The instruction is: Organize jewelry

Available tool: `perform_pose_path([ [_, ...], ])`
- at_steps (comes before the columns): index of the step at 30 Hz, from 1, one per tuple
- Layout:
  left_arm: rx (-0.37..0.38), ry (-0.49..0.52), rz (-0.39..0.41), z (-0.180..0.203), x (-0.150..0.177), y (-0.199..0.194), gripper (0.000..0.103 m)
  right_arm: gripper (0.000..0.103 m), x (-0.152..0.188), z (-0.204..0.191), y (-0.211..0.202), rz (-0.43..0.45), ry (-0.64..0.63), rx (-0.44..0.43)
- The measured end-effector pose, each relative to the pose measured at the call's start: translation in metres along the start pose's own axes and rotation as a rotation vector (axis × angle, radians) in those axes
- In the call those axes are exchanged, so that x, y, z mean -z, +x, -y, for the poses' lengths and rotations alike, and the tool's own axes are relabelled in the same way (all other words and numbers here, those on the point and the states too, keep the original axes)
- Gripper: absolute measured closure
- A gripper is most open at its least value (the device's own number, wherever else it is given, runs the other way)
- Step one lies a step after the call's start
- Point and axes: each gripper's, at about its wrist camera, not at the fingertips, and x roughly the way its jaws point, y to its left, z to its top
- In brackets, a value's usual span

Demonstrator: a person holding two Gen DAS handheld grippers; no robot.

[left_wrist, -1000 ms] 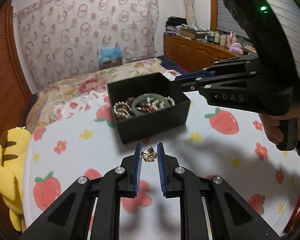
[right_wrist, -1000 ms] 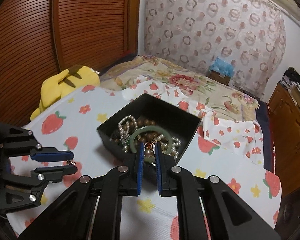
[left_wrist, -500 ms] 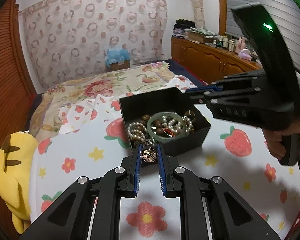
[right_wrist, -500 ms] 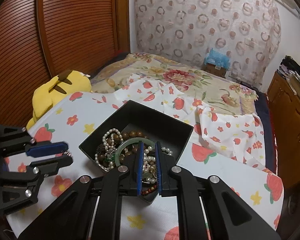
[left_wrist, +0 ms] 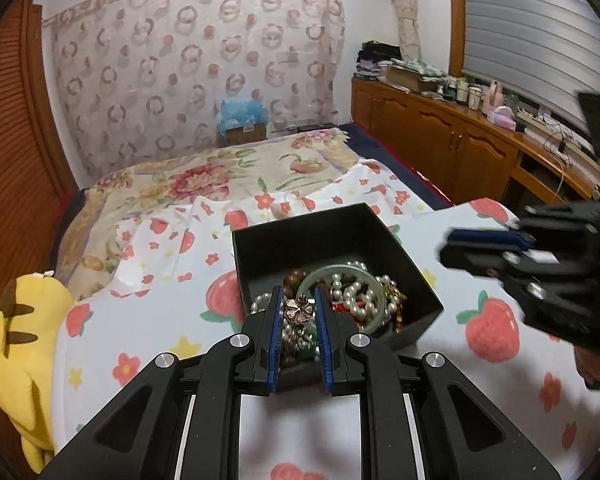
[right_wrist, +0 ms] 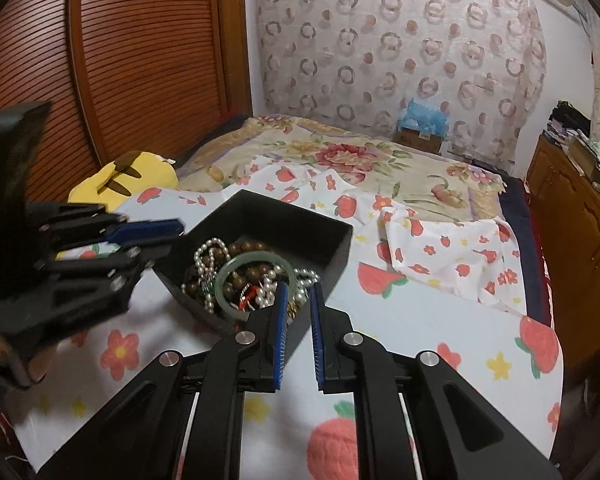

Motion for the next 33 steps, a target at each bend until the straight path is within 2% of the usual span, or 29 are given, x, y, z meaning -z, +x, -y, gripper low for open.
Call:
perform_pose_path([
  [11, -0.021, -0.028, 0.016, 0.005, -0.009, 0.016, 0.088, 0.090, 0.020, 0.009, -0.021, 0.032, 0.022, -0.005],
  [14, -0.021, -0.034, 0.020, 0.006, -0.011, 0.015, 0.077, 0.090, 0.022, 0.010, -0.022, 0.033, 0.024, -0.005],
  [17, -0.025, -0.035, 0.019, 0.007, -0.011, 0.014, 0.074, 0.090, 0.025, 0.010, -0.025, 0.035, 0.027, -0.003],
  [19, -0.031, -0.035, 0.022, 0.008, -0.010, 0.012, 0.067, 0.090, 0.025, 0.009, -0.026, 0.035, 0.028, -0.003],
  [26, -0.056, -0.054, 0.064, 0.009, 0.005, -0.012, 0.018, 0.090, 0.025, -0.004, -0.036, 0.063, 0.039, 0.007],
  [31, -0.088, -0.063, 0.081, 0.006, 0.023, -0.028, 0.008, 0.089, 0.029, -0.013, -0.044, 0.093, 0.063, 0.014],
  [33, -0.116, -0.058, 0.088, 0.006, 0.028, -0.036, 0.008, 0.072, 0.031, -0.015, -0.048, 0.108, 0.078, 0.014],
])
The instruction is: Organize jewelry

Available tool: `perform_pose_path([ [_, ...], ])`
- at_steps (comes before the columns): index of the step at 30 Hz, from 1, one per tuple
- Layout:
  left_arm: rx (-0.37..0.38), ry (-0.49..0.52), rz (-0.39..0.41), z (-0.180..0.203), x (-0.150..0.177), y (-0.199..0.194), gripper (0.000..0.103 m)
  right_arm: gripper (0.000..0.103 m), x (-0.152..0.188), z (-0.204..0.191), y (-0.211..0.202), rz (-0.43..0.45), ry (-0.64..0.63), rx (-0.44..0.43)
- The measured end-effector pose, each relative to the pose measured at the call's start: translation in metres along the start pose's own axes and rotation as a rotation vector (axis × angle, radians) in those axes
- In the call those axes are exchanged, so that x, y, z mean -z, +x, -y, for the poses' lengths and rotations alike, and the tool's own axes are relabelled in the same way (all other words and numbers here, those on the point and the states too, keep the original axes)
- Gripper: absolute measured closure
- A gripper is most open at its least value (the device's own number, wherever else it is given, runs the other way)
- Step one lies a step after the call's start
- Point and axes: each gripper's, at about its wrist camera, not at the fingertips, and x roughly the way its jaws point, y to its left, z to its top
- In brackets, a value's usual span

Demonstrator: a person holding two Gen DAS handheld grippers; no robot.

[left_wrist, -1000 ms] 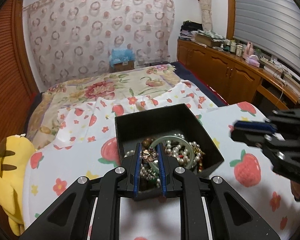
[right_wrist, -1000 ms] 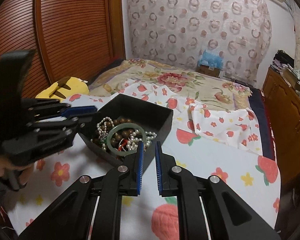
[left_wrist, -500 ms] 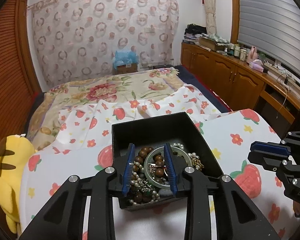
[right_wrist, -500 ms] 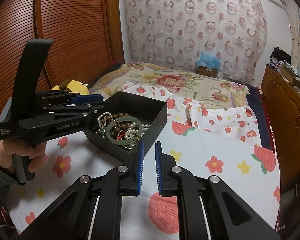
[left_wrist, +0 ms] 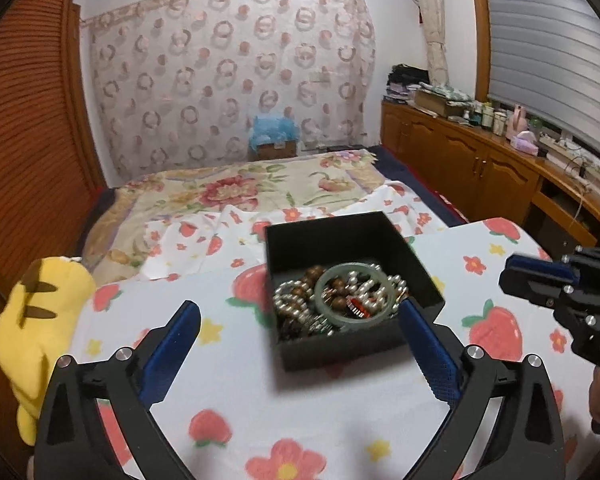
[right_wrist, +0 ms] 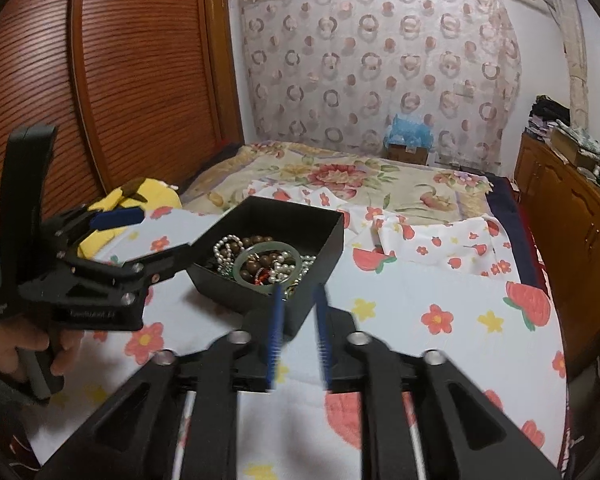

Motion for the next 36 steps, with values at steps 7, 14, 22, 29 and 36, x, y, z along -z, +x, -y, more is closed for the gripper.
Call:
perform_pose_path([
  [7, -0.033, -0.012, 0.034, -0.001, 0.016, -0.043, 0.008, 0.036, 0.009, -0.017, -0.029, 0.079, 0.022, 0.064],
  [14, -0.051, -0.038, 0.057, 0.001, 0.036, -0.080, 0.008, 0.007, 0.025, -0.031, -0.070, 0.169, 0.028, 0.122],
  [22, -0.044, -0.064, 0.082, 0.002, 0.053, -0.106, 0.008, 0.003, 0.044, -0.045, -0.099, 0.219, 0.039, 0.178],
  [29, -0.045, -0.075, 0.094, 0.002, 0.056, -0.114, 0.008, 0.003, 0.052, -0.047, -0.101, 0.226, 0.046, 0.180],
  [36, -0.044, -0.076, 0.095, 0.002, 0.057, -0.115, 0.008, 0.003, 0.052, -0.047, -0.099, 0.223, 0.057, 0.185],
])
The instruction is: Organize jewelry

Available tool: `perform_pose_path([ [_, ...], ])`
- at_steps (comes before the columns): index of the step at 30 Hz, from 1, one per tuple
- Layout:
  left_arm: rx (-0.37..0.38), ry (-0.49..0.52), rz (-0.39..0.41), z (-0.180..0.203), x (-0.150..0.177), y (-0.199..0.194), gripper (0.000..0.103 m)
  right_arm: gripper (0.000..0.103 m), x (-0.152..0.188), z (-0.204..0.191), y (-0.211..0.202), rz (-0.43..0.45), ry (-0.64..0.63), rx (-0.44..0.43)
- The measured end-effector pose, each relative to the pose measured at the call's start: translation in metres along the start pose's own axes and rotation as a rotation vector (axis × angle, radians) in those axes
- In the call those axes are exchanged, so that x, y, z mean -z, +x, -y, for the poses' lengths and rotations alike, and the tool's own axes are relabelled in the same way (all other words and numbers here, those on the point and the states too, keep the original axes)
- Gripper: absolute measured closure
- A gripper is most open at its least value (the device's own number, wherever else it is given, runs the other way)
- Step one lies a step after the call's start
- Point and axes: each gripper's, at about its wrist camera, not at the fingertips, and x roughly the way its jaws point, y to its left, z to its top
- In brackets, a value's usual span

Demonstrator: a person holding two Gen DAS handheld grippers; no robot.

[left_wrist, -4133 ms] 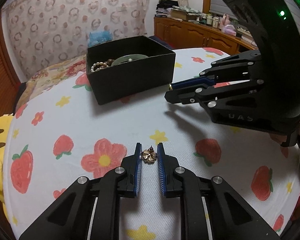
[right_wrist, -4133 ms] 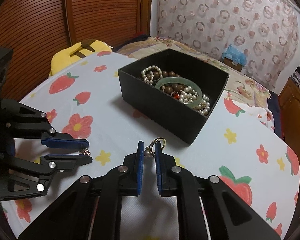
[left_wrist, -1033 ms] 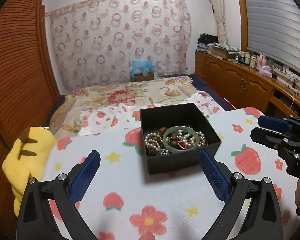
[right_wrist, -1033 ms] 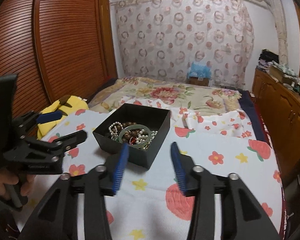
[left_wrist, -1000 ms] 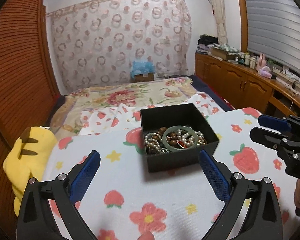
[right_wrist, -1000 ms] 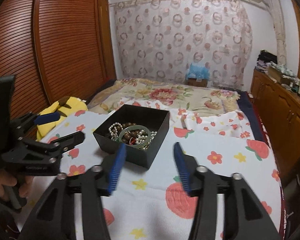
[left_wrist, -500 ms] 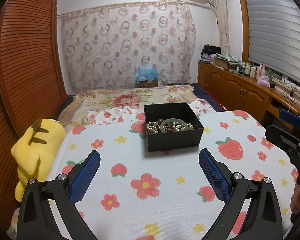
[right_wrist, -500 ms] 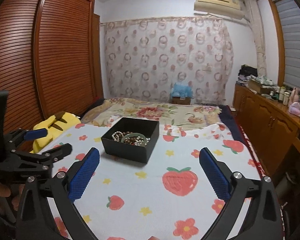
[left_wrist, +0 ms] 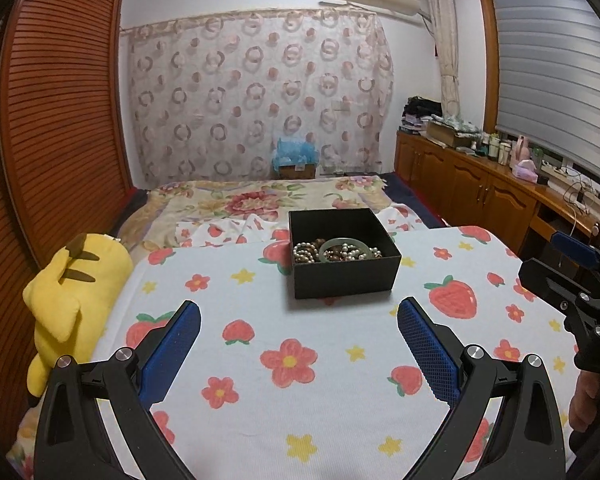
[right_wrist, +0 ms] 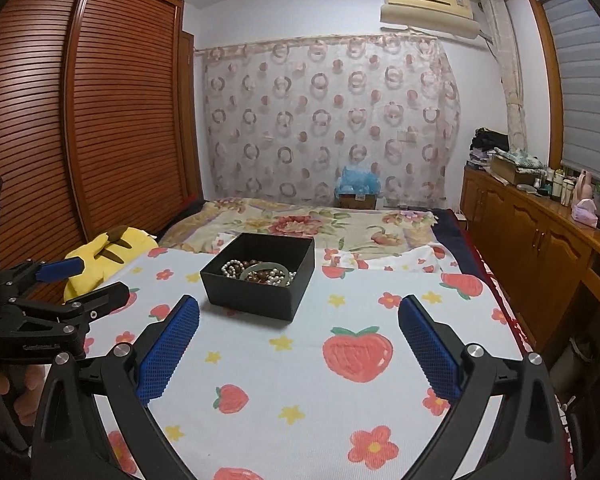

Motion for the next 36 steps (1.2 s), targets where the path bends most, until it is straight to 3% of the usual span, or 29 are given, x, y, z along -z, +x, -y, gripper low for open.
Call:
perform_pose_path([
  [36, 0.013, 0.007, 0.036, 0.014, -0.002, -0.015, 0.008, 0.003, -0.001, 0.002, -0.002, 0.015, 0.006, 0.008],
])
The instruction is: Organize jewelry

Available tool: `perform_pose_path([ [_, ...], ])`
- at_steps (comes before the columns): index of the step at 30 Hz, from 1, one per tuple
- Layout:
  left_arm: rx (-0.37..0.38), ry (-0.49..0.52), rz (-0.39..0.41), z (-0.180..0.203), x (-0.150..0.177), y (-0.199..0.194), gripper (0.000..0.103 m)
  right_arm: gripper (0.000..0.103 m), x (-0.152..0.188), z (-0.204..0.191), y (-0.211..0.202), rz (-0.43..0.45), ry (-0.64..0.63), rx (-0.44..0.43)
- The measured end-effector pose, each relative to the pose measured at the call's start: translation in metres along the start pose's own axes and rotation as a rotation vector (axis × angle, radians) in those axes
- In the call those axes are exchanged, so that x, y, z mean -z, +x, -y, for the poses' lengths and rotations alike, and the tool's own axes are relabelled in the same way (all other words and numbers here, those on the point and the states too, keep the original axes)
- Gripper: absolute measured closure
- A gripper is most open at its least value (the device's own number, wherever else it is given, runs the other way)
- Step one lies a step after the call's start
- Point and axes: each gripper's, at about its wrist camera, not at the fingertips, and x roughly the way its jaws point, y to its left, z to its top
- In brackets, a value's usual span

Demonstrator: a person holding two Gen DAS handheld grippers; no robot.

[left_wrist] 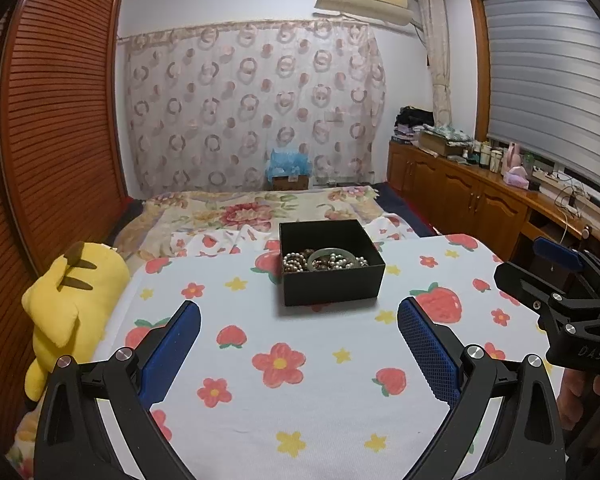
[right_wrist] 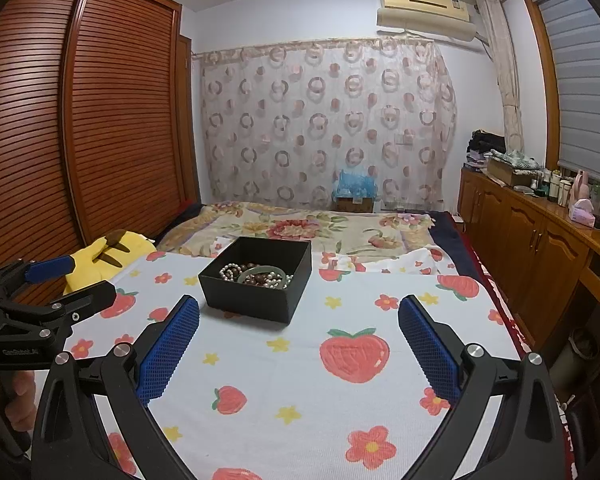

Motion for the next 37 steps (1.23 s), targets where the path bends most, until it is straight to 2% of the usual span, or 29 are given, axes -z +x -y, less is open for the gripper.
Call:
perform_pose_path([
  [37, -0.005, -0.013, 0.001, -0.0037, -0.0017, -0.0007, 0.008, 0.003, 0.0013, 0.0009, -0.0014, 0.002, 0.000, 0.001],
])
